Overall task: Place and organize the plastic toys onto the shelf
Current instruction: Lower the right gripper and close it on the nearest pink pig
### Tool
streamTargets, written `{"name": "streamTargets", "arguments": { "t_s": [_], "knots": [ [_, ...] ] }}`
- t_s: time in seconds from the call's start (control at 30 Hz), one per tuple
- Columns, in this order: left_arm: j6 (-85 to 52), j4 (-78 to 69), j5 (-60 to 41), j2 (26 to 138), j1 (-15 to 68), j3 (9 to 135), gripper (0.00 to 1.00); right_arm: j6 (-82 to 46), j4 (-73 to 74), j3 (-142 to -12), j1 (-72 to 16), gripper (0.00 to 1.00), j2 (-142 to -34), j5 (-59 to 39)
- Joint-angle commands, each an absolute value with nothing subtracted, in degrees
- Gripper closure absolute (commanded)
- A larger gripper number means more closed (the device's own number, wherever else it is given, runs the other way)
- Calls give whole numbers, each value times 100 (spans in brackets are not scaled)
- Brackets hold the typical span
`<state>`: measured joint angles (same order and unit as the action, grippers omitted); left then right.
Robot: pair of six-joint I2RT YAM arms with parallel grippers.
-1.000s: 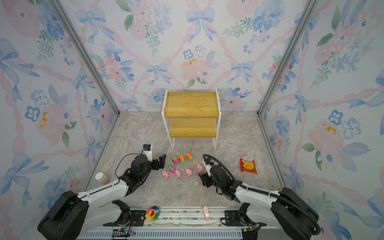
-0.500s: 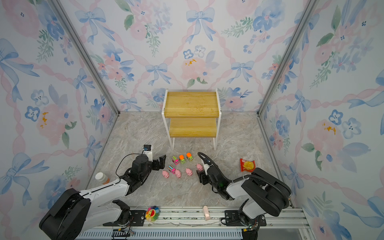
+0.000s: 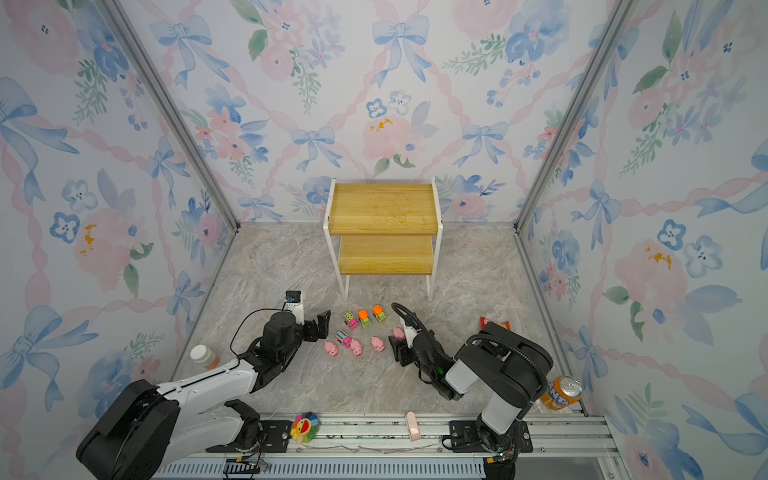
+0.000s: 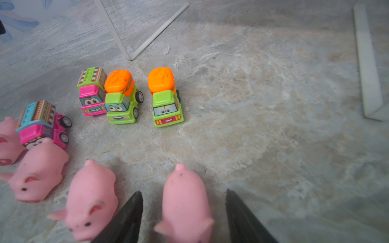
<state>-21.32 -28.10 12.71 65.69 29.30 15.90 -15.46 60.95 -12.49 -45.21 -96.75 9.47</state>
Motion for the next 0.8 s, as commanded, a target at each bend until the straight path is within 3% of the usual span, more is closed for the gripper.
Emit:
{"name": "streamTargets", "arguments": {
  "t_s": [0.0, 0.33, 0.77],
  "knots": [
    [-2188, -2719, 1320, 6622, 2962, 1559, 2, -1634, 5414, -936, -4510, 35, -9753, 895],
    [-2227, -2725, 1230, 6807, 2962, 1635, 2, -1555, 4989, -970, -4539, 37, -9513, 1101],
    [-2250, -2732, 1225, 6879, 2962, 1637, 2, -1547, 4831, -1089, -4544, 55, -9532, 1125]
  ]
}}
